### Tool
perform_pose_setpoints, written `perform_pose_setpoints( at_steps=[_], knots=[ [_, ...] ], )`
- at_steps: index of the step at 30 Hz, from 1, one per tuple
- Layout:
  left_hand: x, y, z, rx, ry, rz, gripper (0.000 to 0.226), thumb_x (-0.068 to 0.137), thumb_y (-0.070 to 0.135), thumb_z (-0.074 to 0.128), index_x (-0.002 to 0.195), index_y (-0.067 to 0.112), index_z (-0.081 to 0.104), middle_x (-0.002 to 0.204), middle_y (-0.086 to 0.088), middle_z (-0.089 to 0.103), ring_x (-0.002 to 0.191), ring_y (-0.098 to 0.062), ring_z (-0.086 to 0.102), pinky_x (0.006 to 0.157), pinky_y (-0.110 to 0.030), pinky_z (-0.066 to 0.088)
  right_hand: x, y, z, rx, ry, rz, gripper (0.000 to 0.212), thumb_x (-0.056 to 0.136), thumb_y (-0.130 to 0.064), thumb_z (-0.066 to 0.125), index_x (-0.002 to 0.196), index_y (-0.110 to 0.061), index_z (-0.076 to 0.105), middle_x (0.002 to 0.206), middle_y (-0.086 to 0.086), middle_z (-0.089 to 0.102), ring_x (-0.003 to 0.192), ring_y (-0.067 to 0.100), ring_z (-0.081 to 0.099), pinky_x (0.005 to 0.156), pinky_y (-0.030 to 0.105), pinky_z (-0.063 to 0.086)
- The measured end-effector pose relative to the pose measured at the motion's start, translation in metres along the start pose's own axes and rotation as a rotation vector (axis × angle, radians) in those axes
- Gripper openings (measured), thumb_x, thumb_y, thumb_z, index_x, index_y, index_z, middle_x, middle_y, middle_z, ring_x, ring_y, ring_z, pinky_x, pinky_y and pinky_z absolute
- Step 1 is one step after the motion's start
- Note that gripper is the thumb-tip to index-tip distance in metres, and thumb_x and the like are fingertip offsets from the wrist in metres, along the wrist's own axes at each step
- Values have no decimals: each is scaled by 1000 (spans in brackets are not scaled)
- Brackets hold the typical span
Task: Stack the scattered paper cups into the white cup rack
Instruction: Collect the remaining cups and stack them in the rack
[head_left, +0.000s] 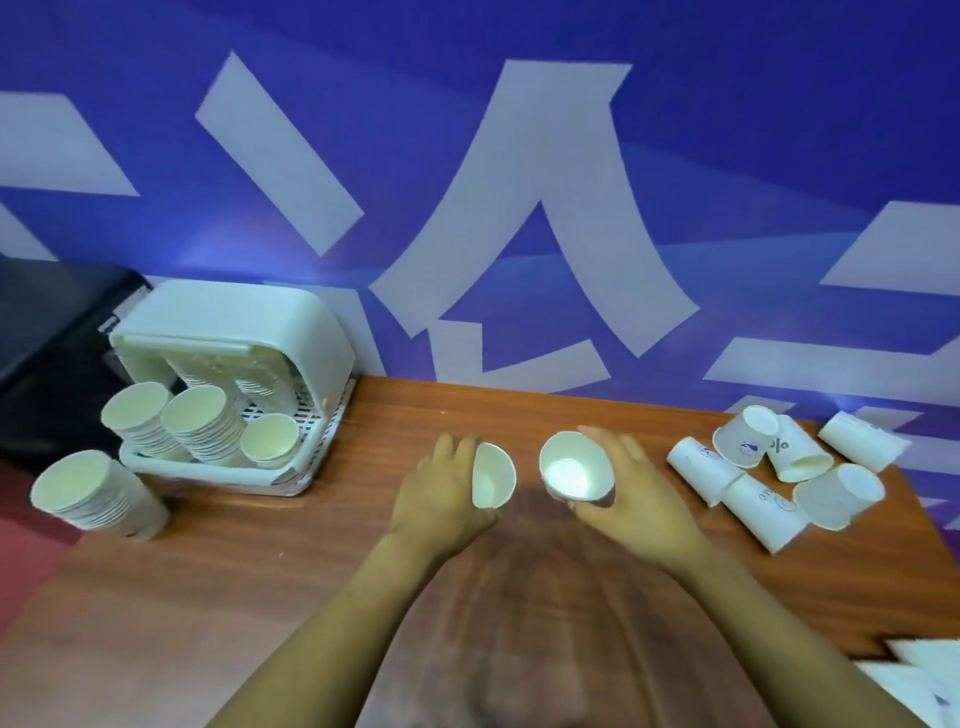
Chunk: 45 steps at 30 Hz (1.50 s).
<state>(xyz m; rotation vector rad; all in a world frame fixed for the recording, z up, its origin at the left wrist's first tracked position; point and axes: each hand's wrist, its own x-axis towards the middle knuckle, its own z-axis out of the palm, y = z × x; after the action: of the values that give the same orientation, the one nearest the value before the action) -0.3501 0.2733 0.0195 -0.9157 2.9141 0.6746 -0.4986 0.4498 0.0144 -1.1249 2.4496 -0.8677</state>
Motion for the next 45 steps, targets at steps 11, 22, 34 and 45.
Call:
perform_pose_setpoints(
  at_steps=[11, 22, 34, 45],
  knots=[
    [-46, -123, -66, -130, 31, 105, 82, 74, 41, 71, 143, 28, 28, 144, 9, 34, 128, -18, 43, 98, -34, 43, -13, -126, 65, -32, 25, 89, 65, 65, -61, 72, 120, -48, 39, 117, -25, 54, 99, 5, 58, 82, 32, 52],
    [-49, -247, -118, -4, 77, 136, 78, 75, 39, 70, 141, 24, 31, 137, 0, 34, 118, -24, 48, 90, -36, 46, -7, -209, 153, -63, 47, 200, 79, 72, -52, 68, 141, -36, 33, 141, -18, 42, 123, 8, 47, 97, 32, 45],
    [-6, -273, -142, 152, 231, 128, 83, 77, 48, 68, 147, 26, 28, 147, 7, 36, 137, -22, 26, 108, -41, 24, 5, -222, 154, -75, 30, 229, 81, 65, -55, 67, 139, -39, 36, 138, -21, 44, 120, 5, 48, 95, 32, 48],
    [27, -279, -122, 397, 3, 81, 84, 82, 58, 58, 149, 25, 19, 154, 2, 25, 145, -27, 11, 111, -67, 0, 25, -214, 155, -49, 11, 218, 82, 65, -60, 66, 139, -39, 36, 137, -24, 44, 120, 2, 47, 98, 27, 44]
  ],
)
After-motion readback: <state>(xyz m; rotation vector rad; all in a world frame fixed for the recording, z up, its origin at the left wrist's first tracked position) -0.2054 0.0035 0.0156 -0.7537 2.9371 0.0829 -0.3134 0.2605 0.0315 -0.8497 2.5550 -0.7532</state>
